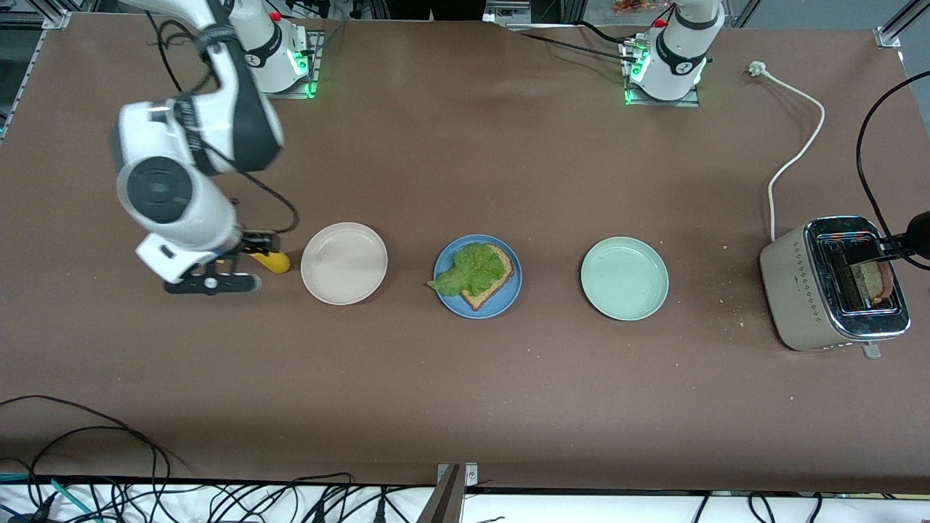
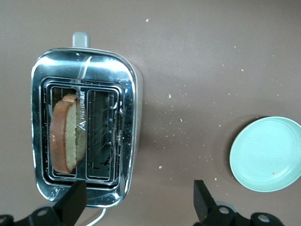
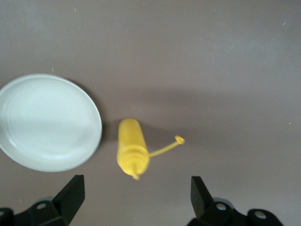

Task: Make sandwich in blue plate with both arms
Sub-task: 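Move the right gripper back over the yellow squeeze bottle, then lower the right gripper and grasp the yellow squeeze bottle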

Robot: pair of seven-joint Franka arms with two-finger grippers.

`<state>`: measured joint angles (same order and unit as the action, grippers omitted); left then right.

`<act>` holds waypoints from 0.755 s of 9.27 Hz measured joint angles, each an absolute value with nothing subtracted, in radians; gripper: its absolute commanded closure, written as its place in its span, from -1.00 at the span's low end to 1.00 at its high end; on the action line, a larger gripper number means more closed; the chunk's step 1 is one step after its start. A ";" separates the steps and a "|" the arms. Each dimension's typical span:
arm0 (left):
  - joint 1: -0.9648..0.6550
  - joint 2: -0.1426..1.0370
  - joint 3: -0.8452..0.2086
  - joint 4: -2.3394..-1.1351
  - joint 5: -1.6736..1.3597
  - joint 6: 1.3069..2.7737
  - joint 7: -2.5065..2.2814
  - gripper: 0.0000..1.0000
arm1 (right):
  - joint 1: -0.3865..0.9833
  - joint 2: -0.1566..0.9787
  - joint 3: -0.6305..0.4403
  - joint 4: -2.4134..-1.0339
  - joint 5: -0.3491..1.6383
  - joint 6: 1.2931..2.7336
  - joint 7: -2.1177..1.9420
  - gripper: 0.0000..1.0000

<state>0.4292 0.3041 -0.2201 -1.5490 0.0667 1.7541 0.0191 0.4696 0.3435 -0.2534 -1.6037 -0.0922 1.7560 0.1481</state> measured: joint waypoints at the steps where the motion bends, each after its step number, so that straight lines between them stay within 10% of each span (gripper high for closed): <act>1: 0.428 0.299 -0.235 -1.541 0.067 1.746 0.019 -1.00 | 0.468 0.302 -0.350 -1.655 0.003 1.753 -0.020 -1.00; 7: 0.420 0.280 -0.260 -1.528 0.067 1.722 0.018 -1.00 | 0.243 0.333 -0.529 -1.804 0.409 1.763 -0.863 -1.00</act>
<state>0.4199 0.2799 -0.2598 -1.5277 0.0666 1.7218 0.0181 0.2433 0.3325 -0.5294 -1.8037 0.4095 1.7627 -0.8626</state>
